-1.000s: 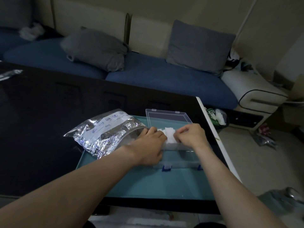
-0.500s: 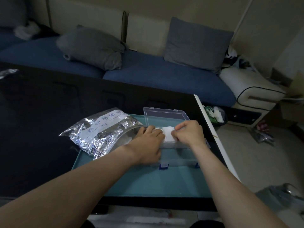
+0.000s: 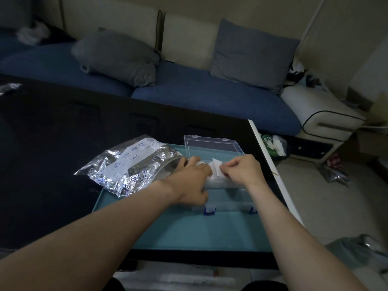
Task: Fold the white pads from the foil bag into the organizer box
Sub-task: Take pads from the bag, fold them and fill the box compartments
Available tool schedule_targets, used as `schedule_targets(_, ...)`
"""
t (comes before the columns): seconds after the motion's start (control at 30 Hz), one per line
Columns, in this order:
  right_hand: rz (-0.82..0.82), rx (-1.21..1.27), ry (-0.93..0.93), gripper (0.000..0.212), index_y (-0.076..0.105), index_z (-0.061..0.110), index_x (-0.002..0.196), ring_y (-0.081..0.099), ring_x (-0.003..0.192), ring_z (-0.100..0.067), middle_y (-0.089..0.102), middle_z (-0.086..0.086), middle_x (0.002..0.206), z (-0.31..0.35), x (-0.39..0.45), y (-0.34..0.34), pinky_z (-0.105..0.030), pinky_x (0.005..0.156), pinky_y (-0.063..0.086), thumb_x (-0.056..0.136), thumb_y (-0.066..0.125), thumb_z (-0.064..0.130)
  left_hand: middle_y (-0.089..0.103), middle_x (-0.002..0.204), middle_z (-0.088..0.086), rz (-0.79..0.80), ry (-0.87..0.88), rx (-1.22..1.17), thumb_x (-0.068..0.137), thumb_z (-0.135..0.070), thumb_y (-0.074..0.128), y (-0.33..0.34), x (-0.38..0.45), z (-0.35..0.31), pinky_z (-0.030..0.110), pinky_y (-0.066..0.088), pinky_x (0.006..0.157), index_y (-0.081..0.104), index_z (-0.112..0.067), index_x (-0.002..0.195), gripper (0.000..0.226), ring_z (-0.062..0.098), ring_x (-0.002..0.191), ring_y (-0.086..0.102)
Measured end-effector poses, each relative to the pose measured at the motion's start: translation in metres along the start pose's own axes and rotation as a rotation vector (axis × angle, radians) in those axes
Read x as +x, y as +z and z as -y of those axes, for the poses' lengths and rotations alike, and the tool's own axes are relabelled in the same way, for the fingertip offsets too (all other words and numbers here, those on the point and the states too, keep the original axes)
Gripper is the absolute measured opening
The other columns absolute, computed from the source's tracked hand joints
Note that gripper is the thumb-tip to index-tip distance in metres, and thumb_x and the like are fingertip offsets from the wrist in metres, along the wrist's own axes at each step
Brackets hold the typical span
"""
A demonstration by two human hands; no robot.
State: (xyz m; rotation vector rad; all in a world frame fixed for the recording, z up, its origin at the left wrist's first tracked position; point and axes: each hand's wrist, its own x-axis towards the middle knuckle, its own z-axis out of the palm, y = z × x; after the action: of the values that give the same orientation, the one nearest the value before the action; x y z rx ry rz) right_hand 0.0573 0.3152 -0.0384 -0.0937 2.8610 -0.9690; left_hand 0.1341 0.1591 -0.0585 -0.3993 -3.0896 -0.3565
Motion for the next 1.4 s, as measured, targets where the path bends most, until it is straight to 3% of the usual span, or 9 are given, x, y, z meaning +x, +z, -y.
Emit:
schedule_targets(0.2,0.086,0.061,0.064,0.013,0.078,0.016,0.090,0.067,0.098,-0.014,0.075,0.003,0.101,-0.001,0.005,0.001,-0.033,0.095,0.054,0.082,0.079,0.026,0.050,0.135,0.004,0.034,0.006,0.050,0.085,-0.034,0.056,-0.007,0.000,0.000,0.045,0.014,0.115,0.051,-0.018,0.128,0.046,0.026,0.141,0.020)
schedule_targets(0.3,0.112,0.153,0.061,0.004,0.075,0.016,0.084,0.067,0.086,-0.014,0.074,0.000,0.088,-0.002,0.003,-0.002,-0.033,0.089,0.054,0.084,0.078,0.017,0.049,0.136,0.005,0.038,0.000,0.061,0.086,-0.035,0.055,-0.007,-0.001,-0.002,0.045,0.014,0.115,0.050,-0.017,0.127,0.045,0.027,0.139,0.021)
schedule_targets(0.43,0.090,0.235,0.036,0.015,0.071,0.017,0.075,0.064,0.080,-0.015,0.070,0.001,0.080,-0.007,0.004,-0.005,-0.032,0.083,0.053,0.089,0.075,0.016,0.048,0.138,0.005,0.030,0.012,0.094,0.085,-0.037,0.056,-0.003,0.000,-0.002,0.047,0.016,0.114,0.045,-0.018,0.131,0.051,0.027,0.136,0.024)
schedule_targets(0.5,0.085,0.251,0.019,0.008,0.073,0.015,0.084,0.066,0.086,-0.017,0.073,0.000,0.087,-0.007,0.004,-0.004,-0.036,0.089,0.055,0.088,0.076,0.022,0.048,0.139,0.004,0.034,0.021,0.106,0.084,-0.038,0.055,-0.001,0.000,-0.001,0.049,0.016,0.113,0.042,-0.020,0.133,0.054,0.028,0.136,0.025)
schedule_targets(0.67,0.126,0.006,0.022,0.042,0.068,0.017,0.111,0.065,0.106,-0.020,0.070,-0.003,0.112,-0.002,0.004,0.001,-0.038,0.101,0.051,0.076,0.086,0.030,0.044,0.144,0.004,0.038,0.005,0.038,0.084,-0.033,0.057,0.000,0.001,-0.002,0.050,0.011,0.117,0.035,-0.020,0.142,0.064,0.026,0.141,0.018)
schedule_targets(0.87,-0.038,0.097,-0.030,0.020,0.072,0.019,0.086,0.068,0.093,-0.015,0.074,0.000,0.093,-0.002,0.001,-0.004,-0.032,0.090,0.054,0.077,0.086,0.030,0.042,0.142,0.006,-0.038,-0.052,-0.199,0.086,-0.026,0.058,-0.005,-0.001,-0.007,0.040,0.005,0.116,0.036,-0.019,0.142,0.061,0.017,0.142,0.013)
schedule_targets(1.13,0.012,-0.102,-0.018,0.012,0.074,0.017,0.088,0.061,0.079,-0.011,0.065,0.006,0.082,0.002,-0.001,-0.003,-0.026,0.077,0.049,0.086,0.077,0.029,0.055,0.130,0.006,-0.074,-0.028,-0.108,0.088,-0.026,0.054,-0.006,0.001,-0.006,0.038,0.015,0.112,0.051,-0.017,0.133,0.046,0.020,0.135,0.030)
schedule_targets(1.27,0.000,-0.257,-0.006,0.030,0.062,0.017,0.069,0.060,0.066,-0.016,0.064,-0.001,0.073,0.005,0.005,0.009,-0.028,0.067,0.050,0.084,0.075,0.039,0.066,0.113,0.004,-0.258,0.022,-0.222,0.082,-0.023,0.046,-0.015,-0.003,-0.007,0.037,0.035,0.104,0.065,-0.015,0.114,0.038,0.022,0.117,0.049)
schedule_targets(1.4,-0.052,-0.234,-0.045,0.023,0.066,0.011,0.073,0.065,0.071,-0.020,0.065,-0.001,0.069,0.004,0.007,0.015,-0.031,0.067,0.052,0.084,0.071,0.031,0.069,0.098,0.000,-0.422,0.023,-0.237,0.080,-0.021,0.050,-0.031,-0.014,0.000,0.039,0.045,0.092,0.071,-0.015,0.097,0.028,0.021,0.104,0.055)
